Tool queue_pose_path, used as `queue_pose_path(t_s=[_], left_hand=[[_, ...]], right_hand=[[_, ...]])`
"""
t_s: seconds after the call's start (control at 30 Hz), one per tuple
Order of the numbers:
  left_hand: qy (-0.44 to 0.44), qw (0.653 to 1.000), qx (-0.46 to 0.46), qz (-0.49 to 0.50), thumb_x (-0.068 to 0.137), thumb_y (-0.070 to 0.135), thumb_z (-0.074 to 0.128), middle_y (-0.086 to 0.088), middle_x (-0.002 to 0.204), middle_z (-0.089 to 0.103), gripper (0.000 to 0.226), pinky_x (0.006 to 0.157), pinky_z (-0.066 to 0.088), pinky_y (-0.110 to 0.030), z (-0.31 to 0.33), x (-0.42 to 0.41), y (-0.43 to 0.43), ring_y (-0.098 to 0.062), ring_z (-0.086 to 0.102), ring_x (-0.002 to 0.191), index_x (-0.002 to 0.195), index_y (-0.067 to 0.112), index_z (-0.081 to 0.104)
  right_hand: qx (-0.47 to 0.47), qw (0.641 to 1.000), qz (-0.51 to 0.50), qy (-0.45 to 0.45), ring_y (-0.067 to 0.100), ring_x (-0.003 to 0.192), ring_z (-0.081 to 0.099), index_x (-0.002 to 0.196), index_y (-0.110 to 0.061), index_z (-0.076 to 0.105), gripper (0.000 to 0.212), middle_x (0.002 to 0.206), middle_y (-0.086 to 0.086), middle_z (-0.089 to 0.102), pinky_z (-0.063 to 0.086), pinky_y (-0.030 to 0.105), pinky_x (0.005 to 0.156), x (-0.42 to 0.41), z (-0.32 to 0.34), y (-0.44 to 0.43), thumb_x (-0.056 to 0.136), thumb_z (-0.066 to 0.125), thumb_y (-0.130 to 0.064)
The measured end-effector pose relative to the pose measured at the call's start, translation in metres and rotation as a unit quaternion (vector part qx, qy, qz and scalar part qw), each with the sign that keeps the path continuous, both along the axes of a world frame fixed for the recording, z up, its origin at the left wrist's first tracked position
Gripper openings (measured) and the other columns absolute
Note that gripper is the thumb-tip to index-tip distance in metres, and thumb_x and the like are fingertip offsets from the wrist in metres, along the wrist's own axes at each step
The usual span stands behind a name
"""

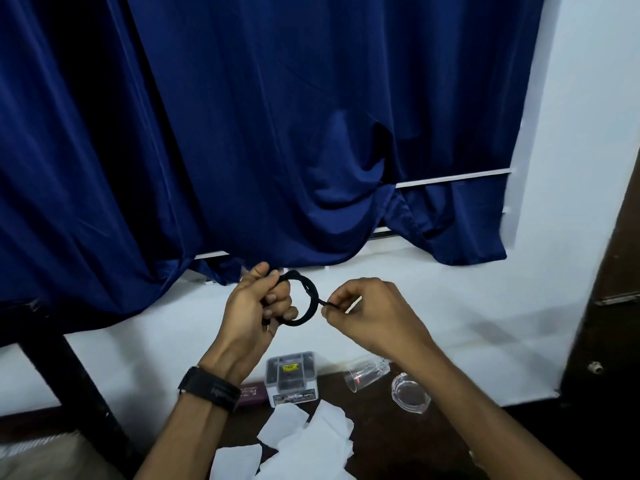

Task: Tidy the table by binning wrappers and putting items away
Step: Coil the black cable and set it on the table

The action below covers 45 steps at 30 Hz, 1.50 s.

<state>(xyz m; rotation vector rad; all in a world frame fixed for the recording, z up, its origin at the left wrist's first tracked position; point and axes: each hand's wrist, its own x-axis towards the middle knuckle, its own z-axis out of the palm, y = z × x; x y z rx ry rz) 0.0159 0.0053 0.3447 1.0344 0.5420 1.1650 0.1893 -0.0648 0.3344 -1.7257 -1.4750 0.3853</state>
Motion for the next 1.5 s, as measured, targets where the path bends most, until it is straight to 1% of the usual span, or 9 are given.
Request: queue_pose_path(t_s=[0.13,0.27,0.4,0.57,0.73,0.83,1.17,1.33,1.5], left_hand=[[0.003,0.999,-0.026,-0.022,0.105,0.006,0.037,0.008,0.054,0.027,0.030,0.046,0.029,-0.022,0.002,0.001,-0.006,-0.004,0.023,0.038,0.082,0.024,0.040],[0.046,0.996,-0.040,-0.064,0.107,0.011,0.039,0.002,0.058,0.034,0.018,0.054,0.040,-0.028,0.005,0.001,-0.013,-0.010,0.032,0.042,0.093,0.021,0.044],[0.225,0.972,0.053,-0.031,0.103,0.019,0.057,-0.011,0.086,0.074,0.018,0.083,0.062,-0.045,0.002,-0.010,-0.017,-0.025,0.073,0.075,0.118,0.016,0.048],[0.319,0.938,0.108,0.079,0.085,0.005,0.080,-0.014,0.086,0.080,0.045,0.070,0.065,-0.035,0.006,-0.020,-0.019,-0.026,0.079,0.083,0.121,0.015,0.055],[0.278,0.933,0.136,0.181,0.081,0.008,0.084,-0.010,0.077,0.079,0.045,0.071,0.065,-0.037,0.017,-0.014,-0.026,-0.023,0.079,0.076,0.116,0.018,0.057],[0.217,0.964,0.084,0.130,0.086,0.007,0.078,-0.015,0.080,0.079,0.037,0.062,0.064,-0.030,0.022,-0.006,-0.044,-0.026,0.079,0.075,0.116,0.016,0.059],[0.143,0.985,0.003,0.092,0.077,0.000,0.084,-0.014,0.091,0.081,0.072,0.067,0.063,-0.026,-0.007,0.024,-0.056,-0.024,0.080,0.083,0.135,0.021,0.046],[0.174,0.944,0.109,0.260,0.075,0.014,0.090,0.004,0.084,0.081,0.075,0.082,0.063,-0.038,-0.024,0.034,-0.051,-0.009,0.078,0.086,0.136,0.030,0.050],[0.208,0.892,0.173,0.361,0.073,0.021,0.092,0.013,0.080,0.079,0.073,0.076,0.054,-0.025,-0.032,0.037,-0.048,-0.004,0.073,0.073,0.129,0.032,0.047]], right_hand=[[-0.064,0.974,0.136,0.172,0.008,0.096,0.074,0.129,-0.034,0.061,0.063,0.113,-0.010,0.072,0.060,0.037,0.092,-0.002,0.010,0.008,0.073,0.082,-0.054],[0.006,0.979,0.129,0.155,0.025,0.073,0.076,0.115,-0.026,0.073,0.022,0.086,0.007,0.075,0.063,0.048,0.083,-0.009,0.007,0.013,0.094,0.070,-0.025],[0.007,0.988,0.090,0.124,0.018,0.062,0.073,0.116,-0.020,0.074,0.023,0.078,0.007,0.068,0.057,0.019,0.058,-0.005,0.003,0.009,0.102,0.056,-0.015],[0.029,0.996,0.046,0.068,0.017,0.068,0.073,0.121,-0.016,0.071,0.026,0.092,0.003,0.063,0.064,0.031,0.067,0.000,-0.006,0.014,0.101,0.054,-0.010],[0.031,0.997,0.022,-0.071,0.027,0.087,0.065,0.115,-0.011,0.068,0.022,0.100,0.004,0.057,0.059,0.043,0.080,-0.004,-0.011,0.017,0.103,0.050,-0.015],[0.030,0.990,-0.021,-0.138,0.019,0.082,0.055,0.108,-0.010,0.062,0.013,0.094,-0.002,0.047,0.045,0.032,0.071,-0.004,-0.011,0.019,0.100,0.052,-0.008],[0.040,0.989,-0.033,-0.141,0.024,0.081,0.054,0.116,-0.011,0.059,0.021,0.098,-0.003,0.040,0.037,0.030,0.069,-0.008,0.000,0.011,0.096,0.057,-0.006],[0.070,0.990,-0.011,-0.121,0.027,0.092,0.064,0.118,-0.013,0.063,0.021,0.098,-0.001,0.047,0.050,0.036,0.074,-0.010,0.002,0.010,0.102,0.051,-0.012],[0.077,0.995,0.003,-0.064,0.028,0.090,0.066,0.117,-0.012,0.065,0.021,0.100,0.005,0.054,0.057,0.045,0.081,-0.013,-0.001,0.012,0.103,0.049,-0.013]])
